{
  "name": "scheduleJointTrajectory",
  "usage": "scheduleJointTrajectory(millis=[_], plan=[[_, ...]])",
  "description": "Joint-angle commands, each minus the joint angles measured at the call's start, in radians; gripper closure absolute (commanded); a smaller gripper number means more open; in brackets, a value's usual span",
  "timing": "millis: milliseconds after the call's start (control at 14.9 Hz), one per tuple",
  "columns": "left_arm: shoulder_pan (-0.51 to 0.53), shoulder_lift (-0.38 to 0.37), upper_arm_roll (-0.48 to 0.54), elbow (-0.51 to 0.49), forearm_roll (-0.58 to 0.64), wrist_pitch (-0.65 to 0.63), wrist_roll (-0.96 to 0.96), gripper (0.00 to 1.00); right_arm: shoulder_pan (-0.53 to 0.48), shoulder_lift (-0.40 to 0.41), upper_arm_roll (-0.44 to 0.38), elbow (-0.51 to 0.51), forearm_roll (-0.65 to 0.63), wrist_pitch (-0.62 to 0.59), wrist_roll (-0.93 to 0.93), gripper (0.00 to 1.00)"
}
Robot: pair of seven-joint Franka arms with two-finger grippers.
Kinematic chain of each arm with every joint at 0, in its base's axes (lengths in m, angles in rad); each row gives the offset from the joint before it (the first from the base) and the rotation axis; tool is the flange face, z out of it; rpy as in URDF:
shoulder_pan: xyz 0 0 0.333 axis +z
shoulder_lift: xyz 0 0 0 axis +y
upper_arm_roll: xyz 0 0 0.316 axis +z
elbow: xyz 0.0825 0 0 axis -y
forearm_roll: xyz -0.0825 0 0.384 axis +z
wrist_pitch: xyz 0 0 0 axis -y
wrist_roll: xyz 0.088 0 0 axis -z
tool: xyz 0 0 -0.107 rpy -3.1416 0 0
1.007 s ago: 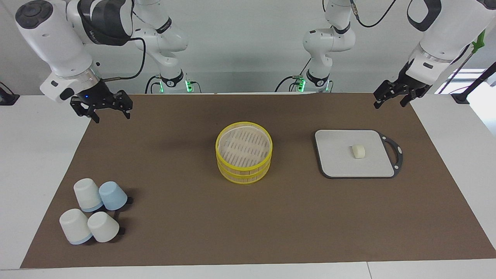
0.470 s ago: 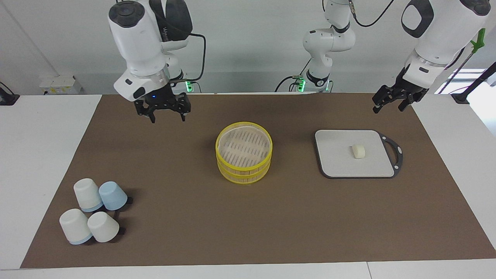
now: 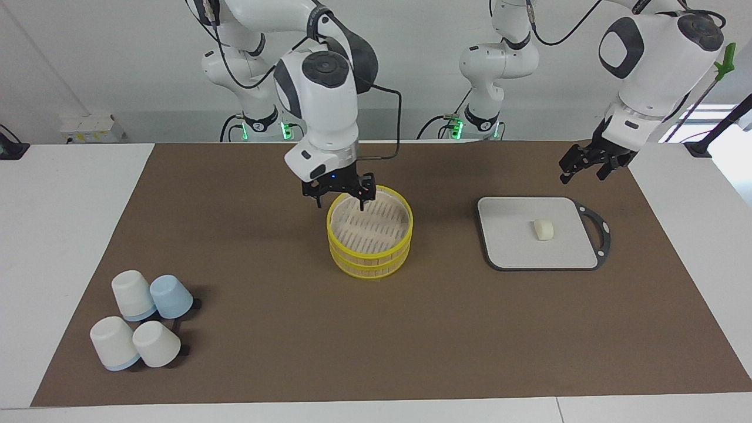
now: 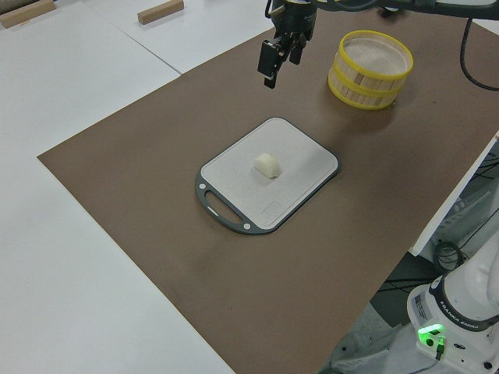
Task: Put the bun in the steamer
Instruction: 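Reach the right gripper to the steamer lid while the left gripper reaches the bun, then lift the steamer lid with the right gripper while the left gripper grasps the bun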
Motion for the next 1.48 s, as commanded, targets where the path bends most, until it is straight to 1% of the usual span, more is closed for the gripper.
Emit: scheduleJointTrajectory(millis=[0,134,201,336,537,739,873,1141,1343,1410], plan=[[0.007,-0.025,-0.003,-0.122,0.029,0.116,0.004,0.0,0.075,0.085,-0.007,0.066,-0.006,0.048,0.138,0.01],[0.004,-0.023,-0.005,-0.199,0.029,0.202,0.003,0.0,0.112,0.166,-0.007,0.155,-0.007,0.045,0.179,0.01],[0.002,-0.019,-0.005,-0.216,0.029,0.226,0.0,0.0,0.121,0.187,-0.007,0.174,-0.007,0.045,0.193,0.01],[0.002,-0.014,-0.005,-0.265,0.029,0.286,0.001,0.0,0.138,0.203,-0.005,0.179,-0.013,0.053,0.196,0.01],[0.005,-0.011,-0.005,-0.319,0.029,0.335,0.004,0.0,0.175,0.229,-0.008,0.179,-0.018,0.054,0.198,0.01],[0.005,0.006,-0.005,-0.388,0.029,0.41,0.004,0.0,0.189,0.235,-0.007,0.173,-0.024,0.067,0.198,0.02],[0.005,0.013,-0.005,-0.411,0.029,0.438,0.003,0.0,0.191,0.235,-0.005,0.168,-0.024,0.094,0.198,0.05],[0.007,0.076,-0.003,-0.417,0.029,0.499,0.006,0.0,0.191,0.231,-0.005,0.142,-0.025,0.116,0.195,0.1],[0.008,0.09,-0.003,-0.422,0.029,0.536,0.006,0.0,0.189,0.223,-0.005,0.088,-0.027,0.16,0.186,0.1],[0.024,0.104,-0.003,-0.427,0.029,0.553,0.006,0.0,0.189,0.223,-0.005,0.084,-0.027,0.163,0.186,0.1]])
